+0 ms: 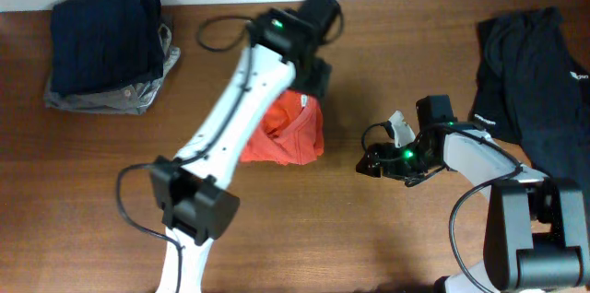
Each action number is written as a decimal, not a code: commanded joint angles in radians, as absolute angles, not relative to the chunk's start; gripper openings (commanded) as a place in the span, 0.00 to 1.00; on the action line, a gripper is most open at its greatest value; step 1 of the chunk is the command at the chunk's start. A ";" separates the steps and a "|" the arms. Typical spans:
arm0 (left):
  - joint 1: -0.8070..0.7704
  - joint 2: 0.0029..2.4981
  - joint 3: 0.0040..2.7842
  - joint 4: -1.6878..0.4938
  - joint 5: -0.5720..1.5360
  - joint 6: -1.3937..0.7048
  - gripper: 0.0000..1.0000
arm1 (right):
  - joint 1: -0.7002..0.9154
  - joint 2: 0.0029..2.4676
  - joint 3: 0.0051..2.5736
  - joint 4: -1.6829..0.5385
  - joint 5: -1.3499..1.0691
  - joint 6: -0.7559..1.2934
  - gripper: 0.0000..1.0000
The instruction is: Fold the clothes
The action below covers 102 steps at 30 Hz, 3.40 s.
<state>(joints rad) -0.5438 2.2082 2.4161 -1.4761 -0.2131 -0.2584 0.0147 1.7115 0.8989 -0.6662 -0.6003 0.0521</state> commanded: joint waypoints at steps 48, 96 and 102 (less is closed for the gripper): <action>-0.068 2.132 2.145 -1.586 -0.146 -0.395 0.99 | 0.360 2.016 1.440 -0.653 -0.617 0.612 0.53; -0.068 2.132 2.145 -1.583 -0.146 -0.388 0.99 | 0.299 2.067 1.659 -1.198 0.129 0.501 0.57; -0.068 2.132 2.145 -1.583 -0.146 -0.388 0.99 | 0.273 2.061 1.752 -1.255 0.091 0.488 0.66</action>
